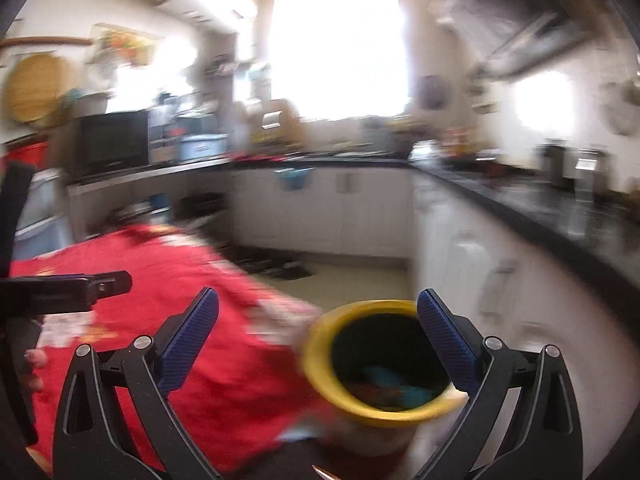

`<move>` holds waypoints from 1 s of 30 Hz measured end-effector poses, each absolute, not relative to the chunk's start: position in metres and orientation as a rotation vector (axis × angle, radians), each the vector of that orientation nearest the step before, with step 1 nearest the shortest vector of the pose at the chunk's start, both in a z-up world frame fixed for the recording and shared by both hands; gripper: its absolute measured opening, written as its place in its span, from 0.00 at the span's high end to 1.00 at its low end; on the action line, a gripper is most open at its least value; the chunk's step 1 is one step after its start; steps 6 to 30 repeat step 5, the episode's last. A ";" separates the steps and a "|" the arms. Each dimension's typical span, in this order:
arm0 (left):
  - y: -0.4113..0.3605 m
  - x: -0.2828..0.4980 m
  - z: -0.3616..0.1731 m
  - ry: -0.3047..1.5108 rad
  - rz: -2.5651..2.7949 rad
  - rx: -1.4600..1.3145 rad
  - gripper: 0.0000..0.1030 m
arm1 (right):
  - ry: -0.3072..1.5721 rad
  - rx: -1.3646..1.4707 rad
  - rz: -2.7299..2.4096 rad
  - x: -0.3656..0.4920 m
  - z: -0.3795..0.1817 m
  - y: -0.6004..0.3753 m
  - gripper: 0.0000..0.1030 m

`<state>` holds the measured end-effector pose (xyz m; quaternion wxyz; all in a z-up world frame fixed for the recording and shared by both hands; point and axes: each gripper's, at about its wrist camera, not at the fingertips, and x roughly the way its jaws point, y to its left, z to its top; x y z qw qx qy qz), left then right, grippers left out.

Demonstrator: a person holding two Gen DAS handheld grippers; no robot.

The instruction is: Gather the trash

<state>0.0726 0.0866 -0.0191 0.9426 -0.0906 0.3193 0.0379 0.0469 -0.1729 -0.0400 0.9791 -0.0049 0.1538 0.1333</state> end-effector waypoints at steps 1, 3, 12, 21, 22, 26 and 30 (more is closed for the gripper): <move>0.124 0.062 -0.024 0.668 0.192 -0.218 0.10 | 0.333 -0.013 0.338 0.053 -0.040 -0.153 0.06; 0.184 0.036 -0.032 0.676 0.381 -0.267 0.10 | 0.438 -0.058 0.559 0.071 -0.043 -0.078 0.06; 0.256 -0.007 -0.044 0.675 0.655 -0.304 0.10 | 0.524 -0.108 0.762 0.077 -0.050 -0.006 0.06; 0.256 -0.007 -0.044 0.675 0.655 -0.304 0.10 | 0.524 -0.108 0.762 0.077 -0.050 -0.006 0.06; 0.256 -0.007 -0.044 0.675 0.655 -0.304 0.10 | 0.524 -0.108 0.762 0.077 -0.050 -0.006 0.06; 0.256 -0.007 -0.044 0.675 0.655 -0.304 0.10 | 0.524 -0.108 0.762 0.077 -0.050 -0.006 0.06; 0.256 -0.007 -0.044 0.675 0.655 -0.304 0.10 | 0.524 -0.108 0.762 0.077 -0.050 -0.006 0.06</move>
